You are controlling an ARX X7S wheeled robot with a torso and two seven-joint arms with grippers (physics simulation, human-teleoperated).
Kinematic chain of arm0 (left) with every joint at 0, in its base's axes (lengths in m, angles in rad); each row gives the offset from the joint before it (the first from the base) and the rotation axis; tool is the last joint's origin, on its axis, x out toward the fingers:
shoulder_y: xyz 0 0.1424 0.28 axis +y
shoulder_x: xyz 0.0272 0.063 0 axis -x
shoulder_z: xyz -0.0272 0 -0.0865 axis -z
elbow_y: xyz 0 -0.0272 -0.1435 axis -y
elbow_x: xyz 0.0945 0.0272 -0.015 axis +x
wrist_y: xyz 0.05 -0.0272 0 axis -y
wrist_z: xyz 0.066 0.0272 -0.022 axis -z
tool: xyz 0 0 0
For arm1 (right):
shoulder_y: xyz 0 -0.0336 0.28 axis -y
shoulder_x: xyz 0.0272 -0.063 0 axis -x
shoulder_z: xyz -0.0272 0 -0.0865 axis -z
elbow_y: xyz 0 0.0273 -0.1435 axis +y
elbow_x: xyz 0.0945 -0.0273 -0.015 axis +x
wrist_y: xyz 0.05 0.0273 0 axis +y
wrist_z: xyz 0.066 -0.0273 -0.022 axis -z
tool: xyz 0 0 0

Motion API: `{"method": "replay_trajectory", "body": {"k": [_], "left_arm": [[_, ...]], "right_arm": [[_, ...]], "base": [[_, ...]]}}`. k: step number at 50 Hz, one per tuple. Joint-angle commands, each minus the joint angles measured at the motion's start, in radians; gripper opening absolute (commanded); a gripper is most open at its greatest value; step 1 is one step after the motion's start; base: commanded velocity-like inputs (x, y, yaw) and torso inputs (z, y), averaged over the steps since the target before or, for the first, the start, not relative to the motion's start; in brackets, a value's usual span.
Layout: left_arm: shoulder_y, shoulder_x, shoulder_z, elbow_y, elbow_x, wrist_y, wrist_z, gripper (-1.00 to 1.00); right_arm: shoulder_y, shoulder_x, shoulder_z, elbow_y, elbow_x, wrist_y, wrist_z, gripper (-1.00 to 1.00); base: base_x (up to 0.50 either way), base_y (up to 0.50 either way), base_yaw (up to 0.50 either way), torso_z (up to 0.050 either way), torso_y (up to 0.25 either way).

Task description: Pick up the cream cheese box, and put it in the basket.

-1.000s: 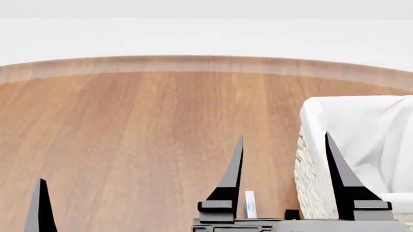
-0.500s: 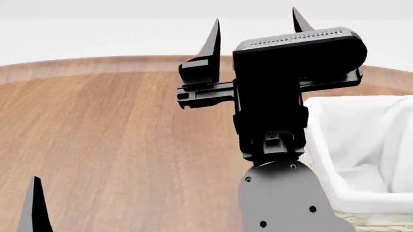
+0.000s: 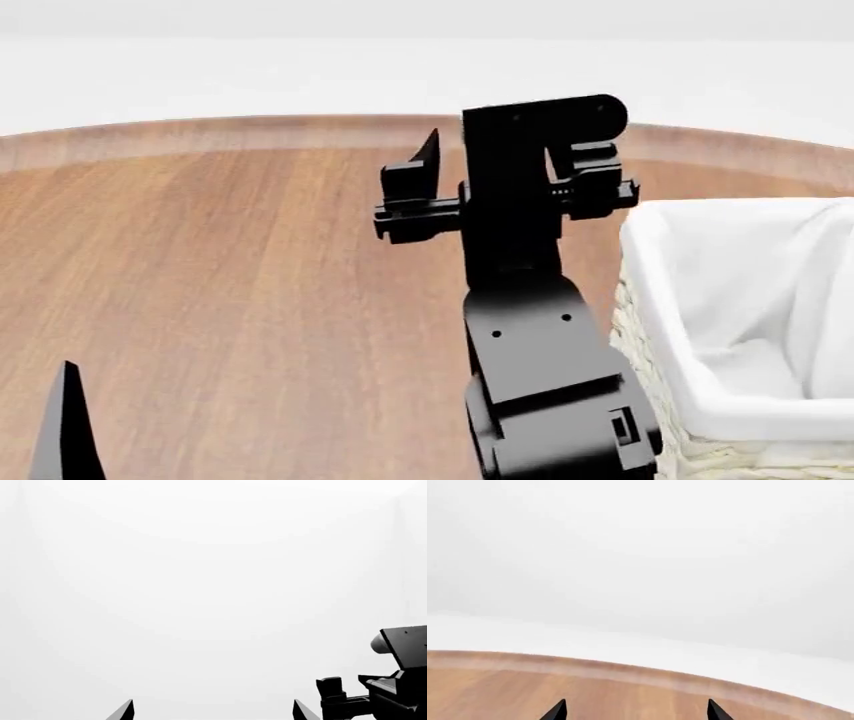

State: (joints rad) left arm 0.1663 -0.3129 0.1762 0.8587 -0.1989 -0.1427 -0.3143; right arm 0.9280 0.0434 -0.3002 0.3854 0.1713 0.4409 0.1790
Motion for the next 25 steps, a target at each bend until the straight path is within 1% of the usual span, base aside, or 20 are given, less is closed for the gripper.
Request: {"method": "replay_trajectory", "body": {"k": [1, 12, 25], "left_arm": [[-0.002, -0.007, 0.0, 0.005, -0.008, -0.003, -0.011, 1.0], [-0.002, -0.012, 0.012, -0.002, -0.005, 0.006, -0.016, 1.0], [-0.003, -0.016, 0.026, -0.019, 0.0, 0.019, -0.021, 1.0]], "right_arm": [[0.015, -0.036, -0.047, 0.295, 0.055, -0.164, 0.011, 1.0], [0.008, -0.031, -0.116, 0.397, 0.093, -0.227, 0.039, 1.0], [0.013, -0.04, -0.207, 0.596, 0.174, -0.362, 0.044, 1.0]], "base": [[0.0, 0.0, 0.0, 0.0, 0.0], [0.0, 0.0, 0.0, 0.0, 0.0], [0.0, 0.0, 0.0, 0.0, 0.0]]}}
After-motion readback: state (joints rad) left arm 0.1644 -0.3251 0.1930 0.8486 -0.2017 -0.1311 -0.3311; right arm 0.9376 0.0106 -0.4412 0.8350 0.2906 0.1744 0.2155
